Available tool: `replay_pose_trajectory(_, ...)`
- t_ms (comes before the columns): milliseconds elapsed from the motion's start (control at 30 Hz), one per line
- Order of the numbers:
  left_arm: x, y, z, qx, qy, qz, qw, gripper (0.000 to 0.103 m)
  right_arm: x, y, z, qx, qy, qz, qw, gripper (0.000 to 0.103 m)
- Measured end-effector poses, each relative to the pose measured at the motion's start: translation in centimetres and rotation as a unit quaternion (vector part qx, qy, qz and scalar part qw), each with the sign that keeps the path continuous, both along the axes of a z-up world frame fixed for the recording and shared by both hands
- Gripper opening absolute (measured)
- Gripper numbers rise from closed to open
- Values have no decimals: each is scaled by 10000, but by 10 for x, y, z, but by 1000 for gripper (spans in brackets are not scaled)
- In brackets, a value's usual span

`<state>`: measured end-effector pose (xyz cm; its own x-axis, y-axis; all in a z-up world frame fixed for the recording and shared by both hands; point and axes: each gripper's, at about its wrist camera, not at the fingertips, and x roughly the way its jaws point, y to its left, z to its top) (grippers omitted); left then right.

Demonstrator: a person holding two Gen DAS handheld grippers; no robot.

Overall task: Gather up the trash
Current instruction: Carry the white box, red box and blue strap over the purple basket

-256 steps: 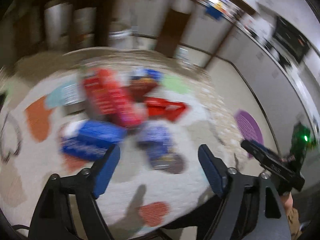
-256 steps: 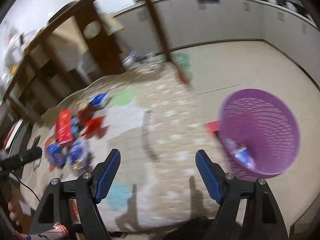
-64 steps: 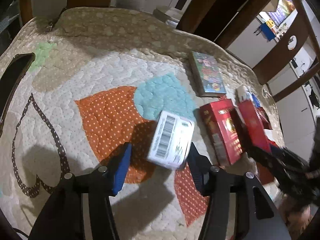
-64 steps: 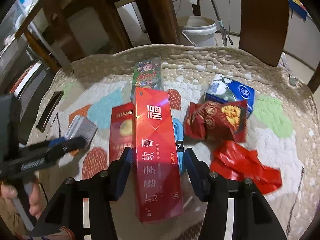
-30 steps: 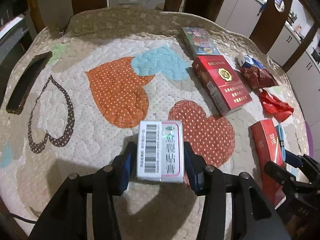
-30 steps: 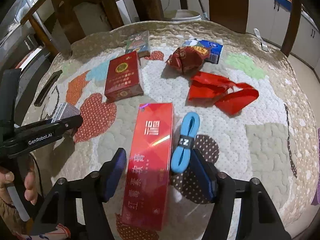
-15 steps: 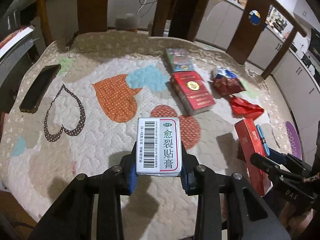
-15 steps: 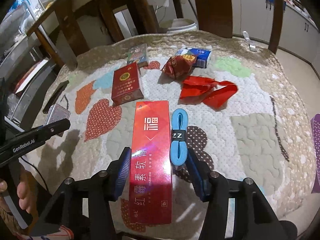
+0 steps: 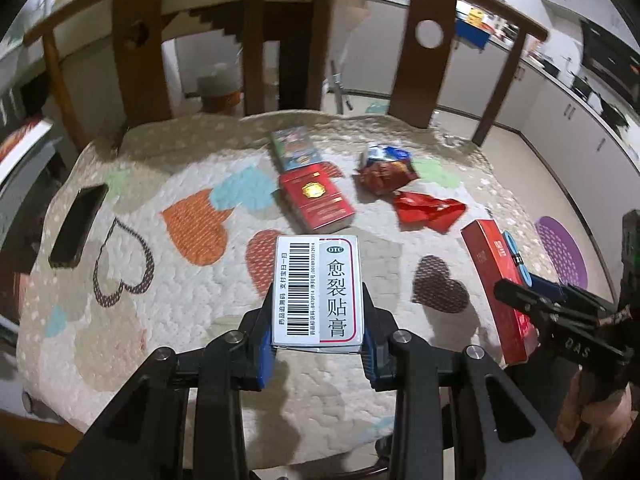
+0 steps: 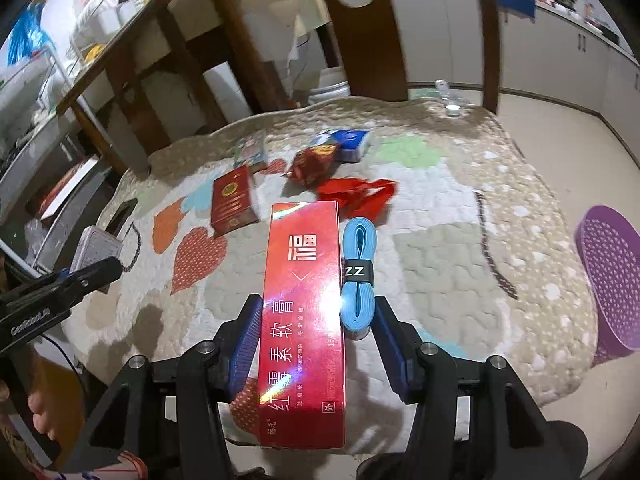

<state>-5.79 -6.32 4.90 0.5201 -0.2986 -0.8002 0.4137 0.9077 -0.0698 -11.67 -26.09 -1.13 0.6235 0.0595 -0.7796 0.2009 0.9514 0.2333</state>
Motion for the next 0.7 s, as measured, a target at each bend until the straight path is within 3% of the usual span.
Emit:
replay_pose_trajectory(433,-16,-48,24,-37,-138,-636,9979,33,-50,-78,16,79,-252,-936,9953,59)
replay_pose_trajectory(700,-18,-106,34,19,-252,-1264,9917,33,-84,-133,14,81,-304,-1601,9866,59)
